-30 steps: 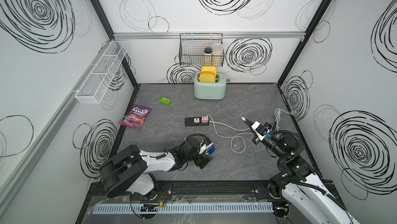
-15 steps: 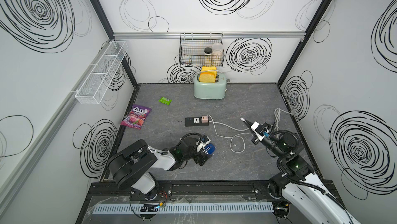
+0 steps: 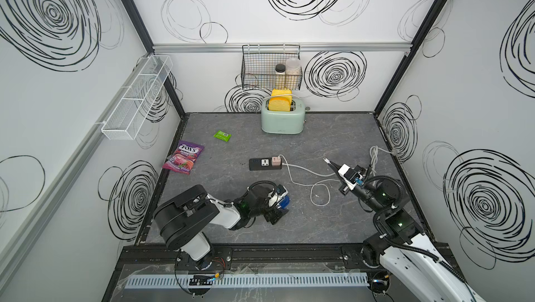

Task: Charge the electric shaver
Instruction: Pick up the electric shaver from the center of the board.

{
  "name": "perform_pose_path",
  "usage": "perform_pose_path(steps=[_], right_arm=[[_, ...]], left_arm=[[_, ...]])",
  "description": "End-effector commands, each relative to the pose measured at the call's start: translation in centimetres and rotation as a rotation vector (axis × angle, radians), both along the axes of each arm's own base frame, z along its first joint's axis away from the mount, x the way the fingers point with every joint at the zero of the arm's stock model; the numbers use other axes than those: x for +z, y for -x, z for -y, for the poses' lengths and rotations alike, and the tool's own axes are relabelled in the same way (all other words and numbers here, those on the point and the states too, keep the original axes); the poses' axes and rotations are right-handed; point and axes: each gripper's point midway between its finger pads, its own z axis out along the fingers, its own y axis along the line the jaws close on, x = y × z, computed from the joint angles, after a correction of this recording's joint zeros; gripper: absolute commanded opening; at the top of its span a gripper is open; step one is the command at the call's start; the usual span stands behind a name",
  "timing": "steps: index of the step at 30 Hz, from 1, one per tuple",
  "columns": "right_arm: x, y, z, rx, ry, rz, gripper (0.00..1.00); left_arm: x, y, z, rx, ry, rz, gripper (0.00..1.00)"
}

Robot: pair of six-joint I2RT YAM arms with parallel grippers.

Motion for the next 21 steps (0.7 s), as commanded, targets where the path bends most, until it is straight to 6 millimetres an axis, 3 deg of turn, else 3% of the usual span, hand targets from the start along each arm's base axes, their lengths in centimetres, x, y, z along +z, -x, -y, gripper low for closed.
perform_pose_path(steps=[1, 6, 10, 17, 19, 20, 21], right_arm=[[-0.04, 0.18, 0.00, 0.007, 0.007, 0.010, 0.00], [0.04, 0.43, -0.16, 0.023, -0.003, 0.025, 0.00], [-0.10, 0.25, -0.22, 0.020, 0.000, 0.016, 0.00], [-0.45, 0.17, -0.30, 0.023, 0.005, 0.008, 0.00], [-0.58, 0.16, -0.35, 0.025, 0.006, 0.005, 0.00], [-0.61, 0.15, -0.36, 0.025, 0.007, 0.003, 0.00], [-0.74, 0.09, -0.39, 0.026, 0.010, -0.003, 0.00]], left_arm=[[1.32, -0.79, 0.66, 0.017, 0.054, 0.046, 0.90], [1.19, -0.84, 0.80, 0.007, 0.050, 0.049, 0.77], [0.79, -1.10, 1.18, 0.000, 0.036, 0.038, 0.56], [1.19, -1.33, 0.66, 0.019, 0.043, 0.062, 0.51], [1.10, -1.53, 0.44, 0.037, 0.037, 0.063, 0.17], [0.95, -1.60, 0.33, 0.047, 0.034, 0.059, 0.07], [0.83, -1.55, 0.30, 0.046, 0.032, 0.054, 0.05]])
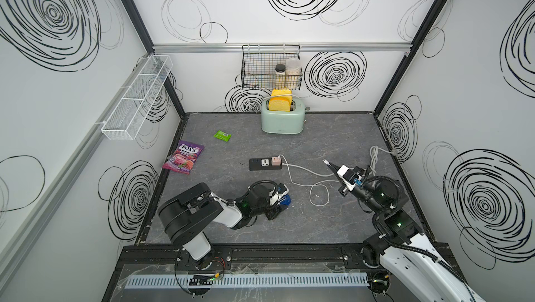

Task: Charge the electric shaver
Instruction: Pick up the electric shaver from the center of the board.

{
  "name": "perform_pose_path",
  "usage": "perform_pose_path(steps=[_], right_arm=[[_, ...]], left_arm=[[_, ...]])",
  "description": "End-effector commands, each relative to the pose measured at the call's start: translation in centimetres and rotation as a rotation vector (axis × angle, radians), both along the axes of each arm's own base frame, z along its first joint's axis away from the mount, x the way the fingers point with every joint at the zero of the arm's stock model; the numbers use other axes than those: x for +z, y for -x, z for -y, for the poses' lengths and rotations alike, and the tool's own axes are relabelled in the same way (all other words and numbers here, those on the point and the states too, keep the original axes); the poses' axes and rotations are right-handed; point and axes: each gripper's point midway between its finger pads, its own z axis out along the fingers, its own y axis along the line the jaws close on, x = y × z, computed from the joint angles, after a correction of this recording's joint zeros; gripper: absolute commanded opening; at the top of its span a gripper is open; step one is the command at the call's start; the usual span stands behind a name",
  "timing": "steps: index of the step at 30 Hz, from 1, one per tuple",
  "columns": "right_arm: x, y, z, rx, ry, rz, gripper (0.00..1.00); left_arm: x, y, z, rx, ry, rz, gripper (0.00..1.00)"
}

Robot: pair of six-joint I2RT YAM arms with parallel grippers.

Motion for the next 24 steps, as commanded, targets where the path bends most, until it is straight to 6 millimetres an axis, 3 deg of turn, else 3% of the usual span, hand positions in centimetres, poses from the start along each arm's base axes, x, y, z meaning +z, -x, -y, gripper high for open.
perform_pose_path(steps=[1, 4, 11, 15, 20, 24], right_arm=[[0.0, 0.1, -0.3, 0.020, 0.005, 0.007, 0.00], [-0.9, -0.1, -0.6, 0.032, 0.042, -0.036, 0.00], [-1.6, -0.3, -1.5, 0.070, 0.070, -0.247, 0.00], [-1.7, 0.6, -3.0, 0.173, 0.092, -0.335, 0.00], [-0.5, 2.2, -3.6, 0.251, 0.075, -0.350, 0.00], [-1.2, 2.8, -3.8, 0.262, 0.122, -0.429, 0.00]], left_arm=[[0.7, -0.7, -0.1, 0.029, 0.023, 0.026, 0.00], [2.0, -0.8, 0.0, 0.030, 0.051, 0.037, 0.00], [11.2, -0.1, 0.7, -0.205, 0.241, 0.118, 0.00], [14.8, 0.3, -0.2, -0.374, 0.276, 0.121, 0.00], [17.5, 1.2, -0.1, -0.558, 0.222, 0.186, 0.00], [19.5, 1.3, 0.4, -0.634, 0.223, 0.233, 0.00]])
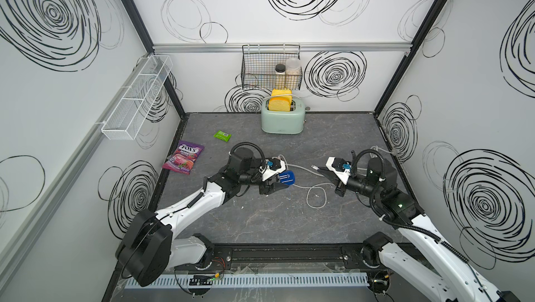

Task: Charge the electric shaver
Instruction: Pick up the electric shaver from the center of the board, then insert the charging cable into the electric shaver.

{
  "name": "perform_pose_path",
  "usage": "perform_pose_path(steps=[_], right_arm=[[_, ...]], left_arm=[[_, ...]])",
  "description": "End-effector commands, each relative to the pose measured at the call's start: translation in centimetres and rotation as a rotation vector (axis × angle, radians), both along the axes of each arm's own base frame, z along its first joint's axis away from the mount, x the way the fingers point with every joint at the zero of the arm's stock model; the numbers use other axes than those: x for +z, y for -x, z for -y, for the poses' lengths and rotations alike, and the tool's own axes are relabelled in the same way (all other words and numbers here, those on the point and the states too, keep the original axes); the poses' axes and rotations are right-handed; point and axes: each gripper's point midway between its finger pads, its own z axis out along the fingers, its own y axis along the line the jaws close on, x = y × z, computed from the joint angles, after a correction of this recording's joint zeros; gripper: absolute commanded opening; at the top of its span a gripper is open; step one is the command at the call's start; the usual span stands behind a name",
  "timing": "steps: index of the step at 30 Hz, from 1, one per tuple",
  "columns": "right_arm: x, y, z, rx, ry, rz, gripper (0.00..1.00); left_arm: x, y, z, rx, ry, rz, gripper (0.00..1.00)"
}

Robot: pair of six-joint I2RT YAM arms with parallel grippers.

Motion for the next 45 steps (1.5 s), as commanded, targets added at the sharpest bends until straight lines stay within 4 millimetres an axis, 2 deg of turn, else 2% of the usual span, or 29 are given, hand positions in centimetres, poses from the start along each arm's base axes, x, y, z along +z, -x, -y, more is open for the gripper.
perform_pose_path(steps=[1, 6, 18, 33, 45], right_arm=[[-0.5, 1.5, -0.5, 0.056, 0.041, -0.102, 0.00], [-1.8, 2.1, -1.2, 0.072, 0.104, -0.170, 0.00], [-3.3, 3.2, -2.5, 0.102, 0.143, -0.150, 0.00], [-4.2, 3.2, -3.2, 0.127, 0.172, -0.132, 0.00], [-3.8, 3.5, -3.8, 0.150, 0.165, -0.101, 0.00]], left_arm=[[1.2, 2.2, 0.4, -0.164, 0.015, 0.051, 0.00], [2.4, 2.5, 1.0, -0.214, 0.071, 0.052, 0.00], [3.5, 3.0, 1.8, -0.274, 0.100, 0.061, 0.00], [3.2, 3.3, 1.9, -0.273, 0.106, 0.036, 0.00], [2.5, 3.4, 1.8, -0.262, 0.098, 0.019, 0.00]])
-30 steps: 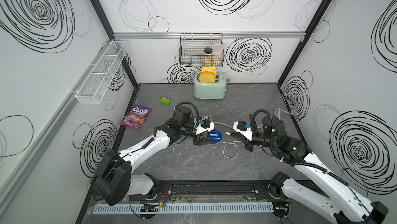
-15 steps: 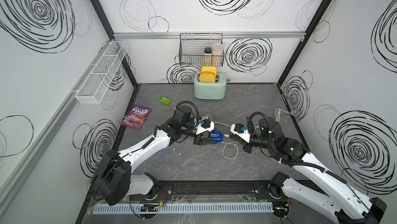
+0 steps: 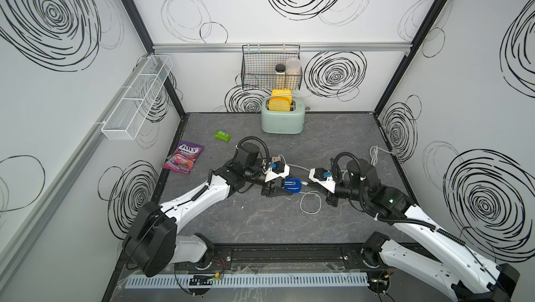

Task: Charge the electric shaver
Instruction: Insert the charging cable into the electric shaver.

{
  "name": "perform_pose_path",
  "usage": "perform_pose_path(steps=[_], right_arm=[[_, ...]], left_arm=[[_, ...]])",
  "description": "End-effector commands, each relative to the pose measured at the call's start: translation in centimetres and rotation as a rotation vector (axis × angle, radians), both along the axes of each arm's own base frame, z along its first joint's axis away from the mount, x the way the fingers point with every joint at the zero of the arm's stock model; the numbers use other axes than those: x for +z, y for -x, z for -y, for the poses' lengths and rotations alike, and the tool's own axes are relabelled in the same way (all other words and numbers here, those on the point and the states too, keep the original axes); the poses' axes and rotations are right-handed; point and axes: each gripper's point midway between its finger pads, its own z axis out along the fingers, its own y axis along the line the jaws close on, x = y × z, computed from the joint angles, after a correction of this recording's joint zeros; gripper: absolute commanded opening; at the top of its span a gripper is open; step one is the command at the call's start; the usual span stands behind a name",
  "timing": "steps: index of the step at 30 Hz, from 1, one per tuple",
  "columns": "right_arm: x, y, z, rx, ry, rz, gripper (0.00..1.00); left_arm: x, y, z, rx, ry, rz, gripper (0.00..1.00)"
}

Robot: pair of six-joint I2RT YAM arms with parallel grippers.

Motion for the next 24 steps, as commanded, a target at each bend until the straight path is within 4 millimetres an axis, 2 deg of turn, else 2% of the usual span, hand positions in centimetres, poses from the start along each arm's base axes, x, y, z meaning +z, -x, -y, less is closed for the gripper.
perform_pose_path(steps=[1, 24], right_arm=[[0.2, 0.3, -0.6, 0.029, -0.008, 0.023, 0.00], [-0.7, 1.6, -1.2, 0.066, 0.063, 0.072, 0.00]], left_arm=[[1.4, 0.3, 0.1, -0.022, 0.052, 0.050, 0.00], [2.3, 0.3, -0.2, -0.006, 0.086, 0.042, 0.00]])
